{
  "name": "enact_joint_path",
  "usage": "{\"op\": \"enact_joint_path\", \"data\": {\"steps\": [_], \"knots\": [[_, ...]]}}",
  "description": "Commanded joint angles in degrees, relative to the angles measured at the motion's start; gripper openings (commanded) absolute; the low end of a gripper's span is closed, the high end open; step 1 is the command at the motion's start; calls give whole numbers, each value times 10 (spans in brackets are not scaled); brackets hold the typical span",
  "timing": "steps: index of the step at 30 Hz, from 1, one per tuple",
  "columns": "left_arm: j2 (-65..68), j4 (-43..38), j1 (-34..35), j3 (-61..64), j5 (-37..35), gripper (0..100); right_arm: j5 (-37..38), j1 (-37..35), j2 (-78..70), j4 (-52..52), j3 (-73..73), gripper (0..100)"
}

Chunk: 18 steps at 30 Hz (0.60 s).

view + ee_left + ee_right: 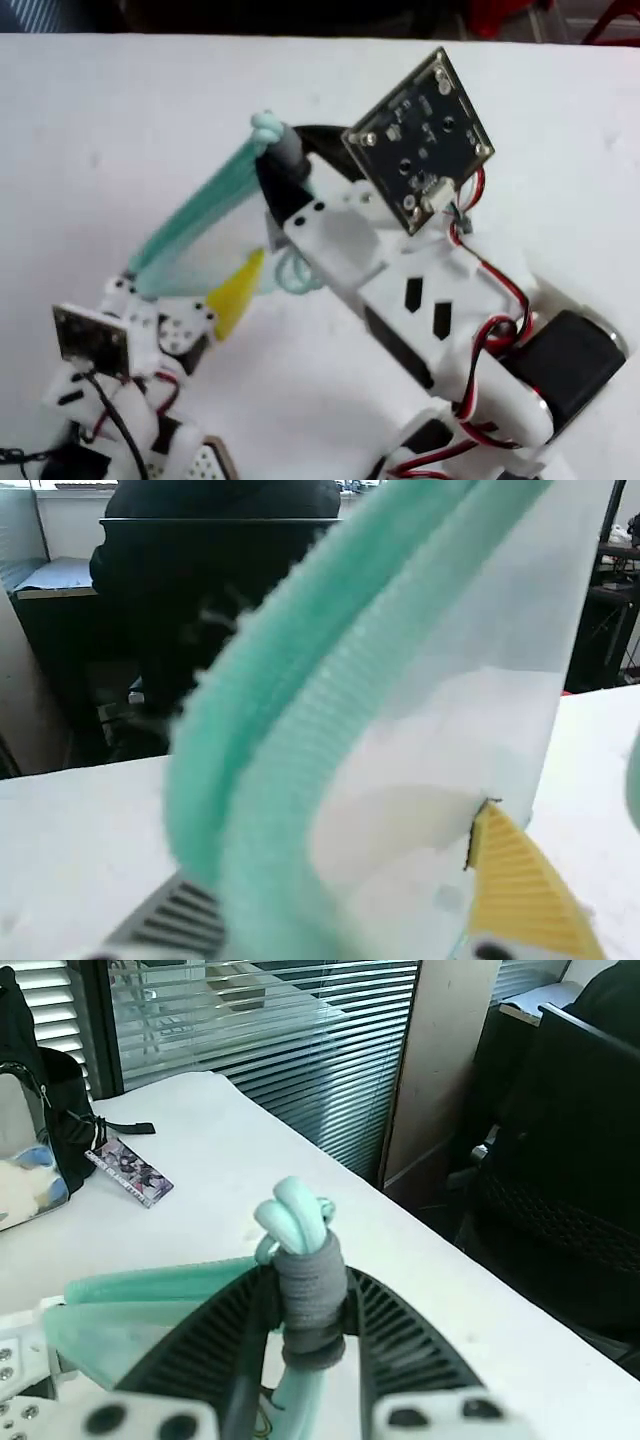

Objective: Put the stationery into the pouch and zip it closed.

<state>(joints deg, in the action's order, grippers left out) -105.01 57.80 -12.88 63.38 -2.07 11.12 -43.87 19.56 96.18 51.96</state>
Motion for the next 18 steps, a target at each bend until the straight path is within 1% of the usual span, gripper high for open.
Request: {"op": "enact_joint_path", "data": {"steps": [1,3,8,11,18], "knots": [[0,-17,-28,3,-10,289,-6,-1,0,-18,12,17],[0,-13,-29,4,-8,249,-6,8,-17,-14,12,17],[0,-4,-27,4,-7,10,-25,55,-64,0,12,17],[0,11,-26,3,-7,56,-29,84,-87,10,12,17],[0,24,-26,-21,-7,56,-27,125,-140,22,11,17]]}}
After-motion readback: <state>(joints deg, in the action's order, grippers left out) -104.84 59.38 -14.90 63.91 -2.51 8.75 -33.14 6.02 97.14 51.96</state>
